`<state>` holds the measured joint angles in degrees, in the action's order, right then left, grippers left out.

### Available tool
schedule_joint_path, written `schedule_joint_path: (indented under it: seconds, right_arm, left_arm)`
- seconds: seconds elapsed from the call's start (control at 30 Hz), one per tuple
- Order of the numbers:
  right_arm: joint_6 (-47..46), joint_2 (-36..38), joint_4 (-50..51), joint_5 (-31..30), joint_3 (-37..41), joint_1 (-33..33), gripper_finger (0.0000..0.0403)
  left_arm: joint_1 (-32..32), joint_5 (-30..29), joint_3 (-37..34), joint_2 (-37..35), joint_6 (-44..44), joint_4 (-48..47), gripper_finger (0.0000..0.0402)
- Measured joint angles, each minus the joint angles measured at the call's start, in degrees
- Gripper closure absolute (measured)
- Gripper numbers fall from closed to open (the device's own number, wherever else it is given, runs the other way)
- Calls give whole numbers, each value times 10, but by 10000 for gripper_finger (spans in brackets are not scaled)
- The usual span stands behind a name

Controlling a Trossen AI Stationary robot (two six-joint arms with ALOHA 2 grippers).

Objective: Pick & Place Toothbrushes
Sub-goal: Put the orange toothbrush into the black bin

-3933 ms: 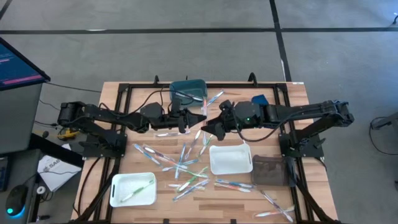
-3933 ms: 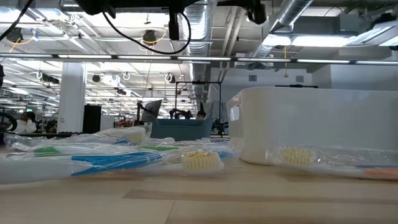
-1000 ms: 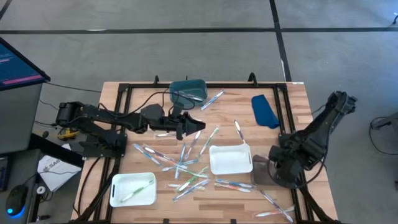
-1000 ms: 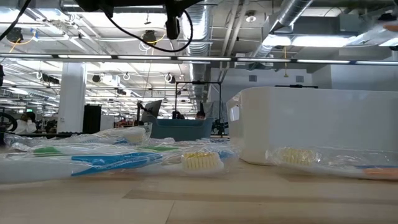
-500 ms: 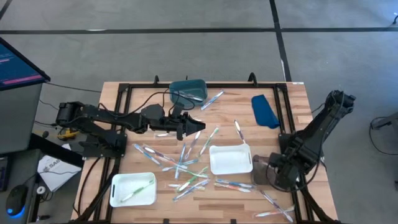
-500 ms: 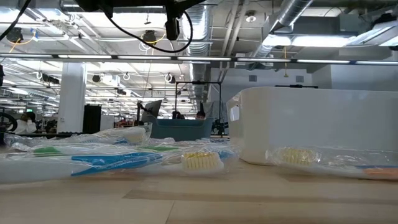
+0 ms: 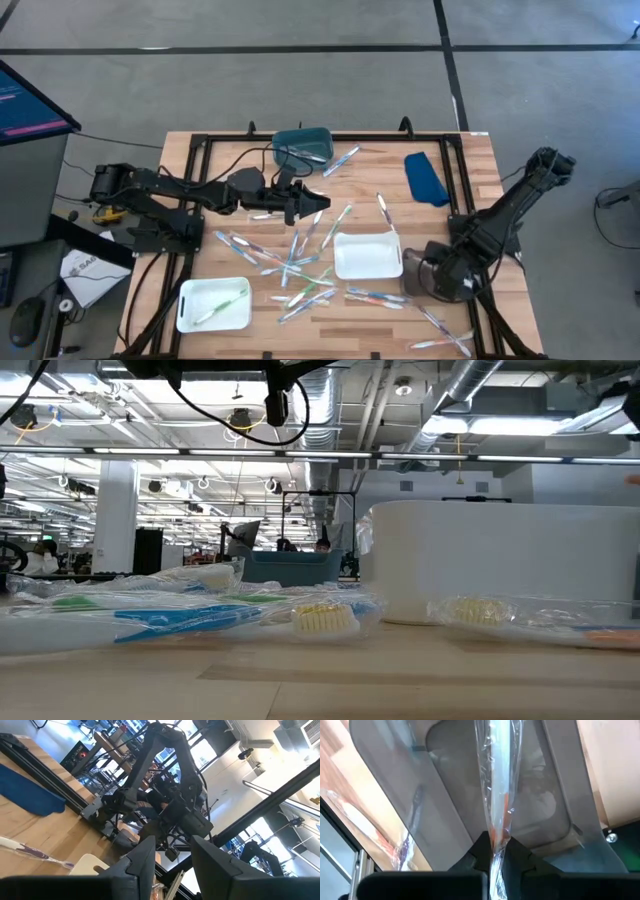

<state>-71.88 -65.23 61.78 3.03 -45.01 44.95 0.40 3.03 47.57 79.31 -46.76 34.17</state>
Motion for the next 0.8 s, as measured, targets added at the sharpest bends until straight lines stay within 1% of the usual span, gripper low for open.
schedule_joint_path:
  seconds: [0.3, 0.43, 0.63, 0.7, 0.8]
  right_arm:
    - [-45, 0, -10, 4, 0, -20, 389]
    - [-45, 0, -12, 16, 0, -18, 389]
    - [-43, 0, -12, 16, 0, -15, 387]
    - [-42, 0, -12, 16, 0, -15, 381]
    - [-39, 0, -12, 16, 0, -15, 361]
  left_arm:
    - [0, 0, 0, 0, 0, -4, 282]
    - [0, 0, 0, 0, 0, -6, 282]
    - [0, 0, 0, 0, 0, -10, 282]
    - [0, 0, 0, 0, 0, -10, 282]
    - [0, 0, 0, 0, 0, -10, 282]
